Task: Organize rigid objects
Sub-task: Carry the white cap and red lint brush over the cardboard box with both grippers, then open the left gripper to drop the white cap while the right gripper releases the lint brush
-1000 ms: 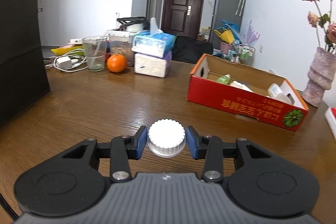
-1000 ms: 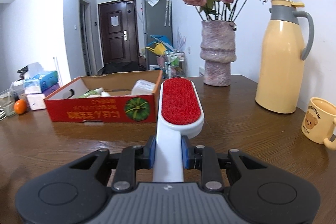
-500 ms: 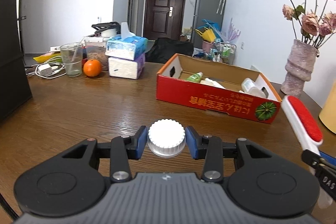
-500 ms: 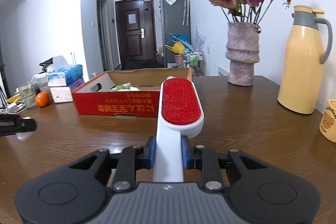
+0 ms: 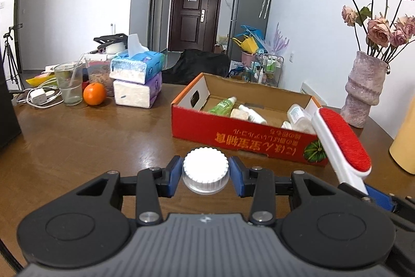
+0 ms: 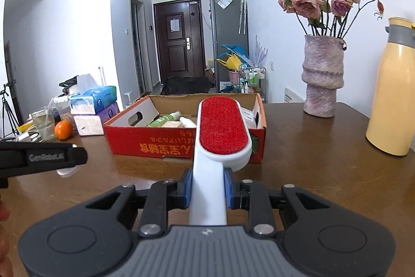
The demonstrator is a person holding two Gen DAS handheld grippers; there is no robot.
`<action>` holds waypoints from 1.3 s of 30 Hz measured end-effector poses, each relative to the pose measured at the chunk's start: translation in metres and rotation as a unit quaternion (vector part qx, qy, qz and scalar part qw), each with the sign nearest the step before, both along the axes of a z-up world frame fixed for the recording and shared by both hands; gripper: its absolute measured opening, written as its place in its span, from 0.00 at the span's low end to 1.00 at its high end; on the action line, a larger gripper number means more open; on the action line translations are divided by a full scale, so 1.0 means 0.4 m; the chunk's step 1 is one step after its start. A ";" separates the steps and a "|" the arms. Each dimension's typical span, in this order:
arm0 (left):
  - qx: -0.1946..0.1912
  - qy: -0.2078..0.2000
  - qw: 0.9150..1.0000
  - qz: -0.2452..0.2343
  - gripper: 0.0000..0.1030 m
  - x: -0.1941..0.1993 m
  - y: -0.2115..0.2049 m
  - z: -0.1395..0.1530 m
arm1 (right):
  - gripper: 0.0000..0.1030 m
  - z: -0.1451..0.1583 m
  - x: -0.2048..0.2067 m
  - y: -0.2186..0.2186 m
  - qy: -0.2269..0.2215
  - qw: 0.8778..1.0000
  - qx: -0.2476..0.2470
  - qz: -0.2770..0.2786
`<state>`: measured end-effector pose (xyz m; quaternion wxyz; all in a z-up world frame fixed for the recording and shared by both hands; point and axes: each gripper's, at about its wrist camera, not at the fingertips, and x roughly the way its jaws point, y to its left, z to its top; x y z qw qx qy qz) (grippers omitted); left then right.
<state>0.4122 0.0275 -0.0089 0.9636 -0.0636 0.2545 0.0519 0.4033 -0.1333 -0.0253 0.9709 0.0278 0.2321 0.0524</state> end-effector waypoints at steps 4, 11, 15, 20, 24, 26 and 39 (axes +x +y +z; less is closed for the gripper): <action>-0.005 -0.003 1.000 0.000 0.40 0.049 -0.007 0.006 | 0.23 0.005 0.046 0.011 -0.002 1.000 0.003 0.001; -0.013 -0.006 1.000 0.005 0.40 0.151 -0.014 0.008 | 0.23 0.011 0.142 0.016 -0.004 1.000 0.009 -0.001; -0.021 -0.004 1.000 0.010 0.40 0.215 -0.012 0.003 | 0.23 0.011 0.202 0.018 -0.004 1.000 0.015 -0.003; -0.031 -0.006 0.999 0.017 0.40 0.291 -0.009 -0.003 | 0.23 0.012 0.278 0.015 -0.004 1.000 0.024 -0.003; -0.036 -0.003 0.999 0.018 0.40 0.357 -0.008 -0.009 | 0.23 0.015 0.346 0.012 -0.002 0.999 0.034 -0.002; -0.036 -0.002 0.999 0.018 0.40 0.393 -0.009 -0.011 | 0.23 0.015 0.379 0.014 -0.001 0.999 0.036 0.000; -0.011 0.010 1.000 0.018 0.40 0.579 -0.019 -0.043 | 0.23 -0.005 0.565 0.047 0.022 0.999 0.015 0.018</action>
